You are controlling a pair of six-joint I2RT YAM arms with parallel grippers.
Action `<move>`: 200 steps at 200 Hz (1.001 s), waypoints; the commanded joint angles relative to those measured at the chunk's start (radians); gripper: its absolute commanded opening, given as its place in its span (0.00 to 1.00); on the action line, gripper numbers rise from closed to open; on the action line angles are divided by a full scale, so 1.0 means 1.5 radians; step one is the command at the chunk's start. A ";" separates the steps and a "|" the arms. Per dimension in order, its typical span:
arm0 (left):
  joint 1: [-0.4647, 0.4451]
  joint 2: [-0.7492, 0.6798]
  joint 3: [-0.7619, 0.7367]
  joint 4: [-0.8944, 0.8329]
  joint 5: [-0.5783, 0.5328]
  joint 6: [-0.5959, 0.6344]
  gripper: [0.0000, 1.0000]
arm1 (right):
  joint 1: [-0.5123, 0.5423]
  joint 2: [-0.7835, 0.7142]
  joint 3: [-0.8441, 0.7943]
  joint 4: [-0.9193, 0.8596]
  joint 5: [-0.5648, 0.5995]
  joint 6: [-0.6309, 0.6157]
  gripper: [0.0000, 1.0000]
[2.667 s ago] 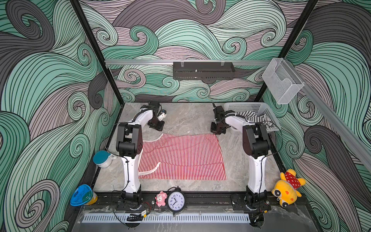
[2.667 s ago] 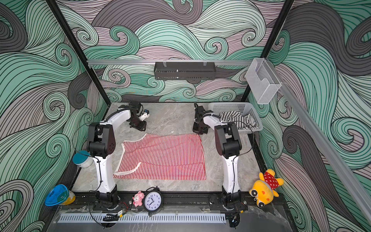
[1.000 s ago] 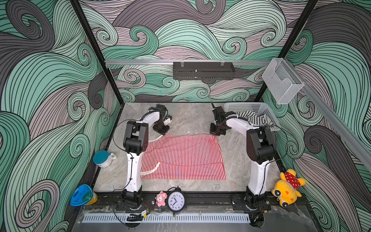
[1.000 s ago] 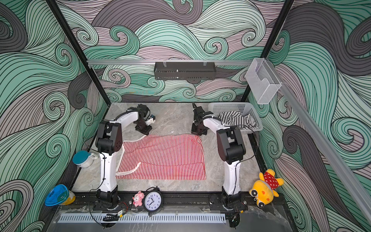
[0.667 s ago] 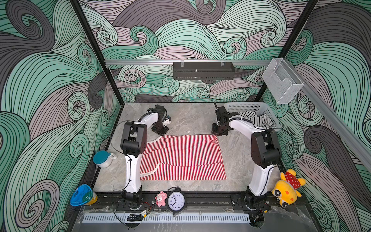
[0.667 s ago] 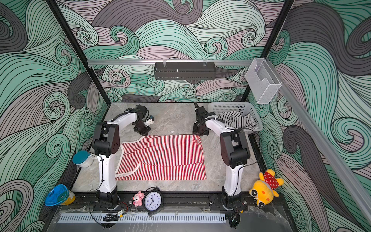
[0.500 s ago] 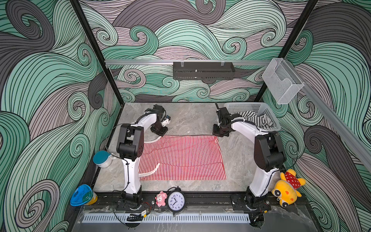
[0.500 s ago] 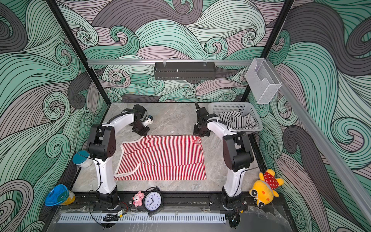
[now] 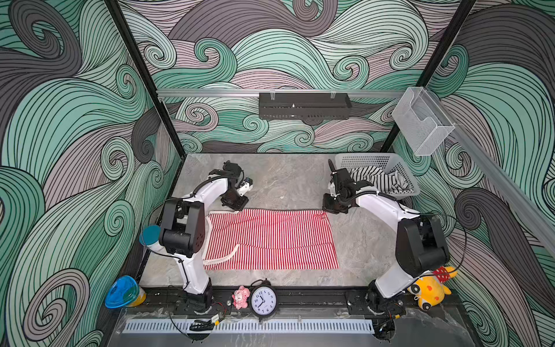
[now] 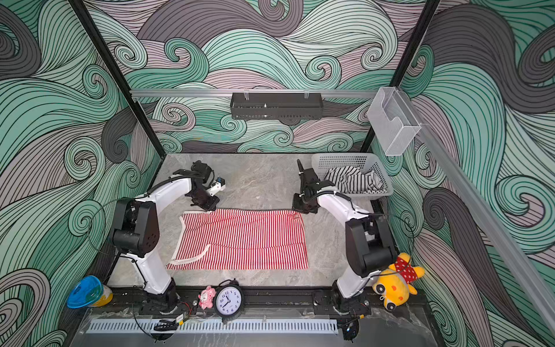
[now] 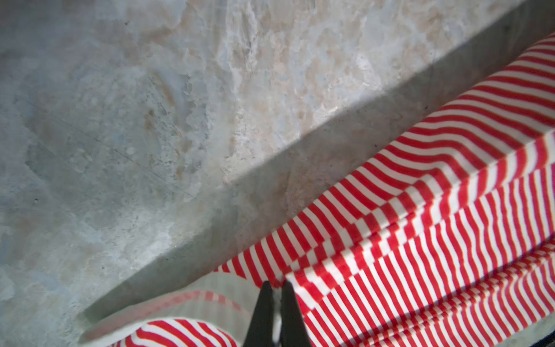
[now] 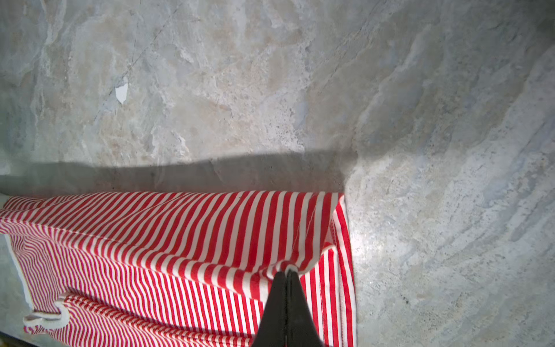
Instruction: Fold and stack the tank tops
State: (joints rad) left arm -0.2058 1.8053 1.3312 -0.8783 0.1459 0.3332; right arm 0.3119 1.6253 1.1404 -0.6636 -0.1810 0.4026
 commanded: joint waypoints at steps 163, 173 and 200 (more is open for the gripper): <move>-0.010 -0.151 -0.208 -0.033 0.060 0.025 0.02 | 0.015 -0.155 -0.202 0.012 -0.047 -0.005 0.00; -0.010 -0.146 -0.209 -0.033 0.057 0.023 0.03 | 0.016 -0.152 -0.210 0.020 -0.048 -0.003 0.00; -0.012 -0.133 -0.216 -0.031 0.055 0.021 0.04 | 0.019 -0.138 -0.224 0.037 -0.049 0.004 0.01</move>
State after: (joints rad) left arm -0.2188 1.6012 1.0214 -0.8970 0.2306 0.3588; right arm 0.3336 1.4055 0.8219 -0.6304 -0.2619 0.4000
